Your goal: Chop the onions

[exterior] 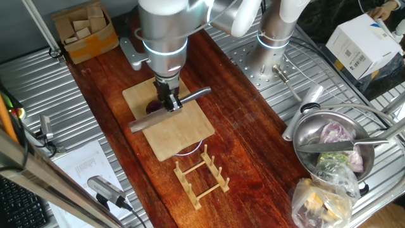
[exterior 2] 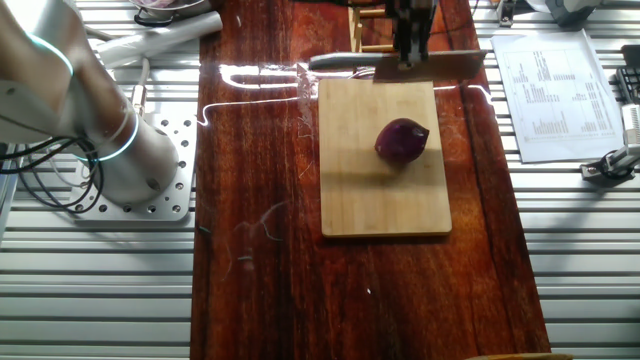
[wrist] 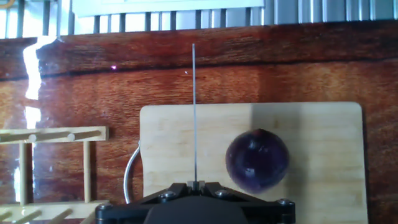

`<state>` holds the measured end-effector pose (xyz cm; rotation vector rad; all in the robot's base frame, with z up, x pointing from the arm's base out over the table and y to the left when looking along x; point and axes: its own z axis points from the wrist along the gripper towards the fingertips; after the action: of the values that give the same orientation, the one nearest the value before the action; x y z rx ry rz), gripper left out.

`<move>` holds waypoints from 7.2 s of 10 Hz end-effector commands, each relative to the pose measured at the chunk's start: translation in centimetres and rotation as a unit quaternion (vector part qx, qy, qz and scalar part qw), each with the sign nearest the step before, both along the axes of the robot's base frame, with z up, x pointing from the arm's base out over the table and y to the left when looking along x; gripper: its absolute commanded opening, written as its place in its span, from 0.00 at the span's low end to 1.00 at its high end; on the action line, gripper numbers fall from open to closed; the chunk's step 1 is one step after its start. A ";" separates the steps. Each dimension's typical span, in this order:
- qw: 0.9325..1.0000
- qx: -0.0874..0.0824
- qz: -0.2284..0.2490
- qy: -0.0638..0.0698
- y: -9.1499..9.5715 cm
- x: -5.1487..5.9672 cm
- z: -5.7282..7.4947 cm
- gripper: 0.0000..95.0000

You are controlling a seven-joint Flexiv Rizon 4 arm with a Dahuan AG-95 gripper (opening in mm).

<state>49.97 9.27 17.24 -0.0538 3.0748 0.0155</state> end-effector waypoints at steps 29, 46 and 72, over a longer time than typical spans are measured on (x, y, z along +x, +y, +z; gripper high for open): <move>1.000 0.000 0.006 -0.010 -6.6 0.9 -1.5 0.00; 1.000 -0.001 0.006 -0.006 -6.0 1.4 -1.9 0.00; 1.000 0.003 0.025 0.005 -6.7 1.1 -2.4 0.00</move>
<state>51.14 2.49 14.72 -0.1313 3.0846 0.0277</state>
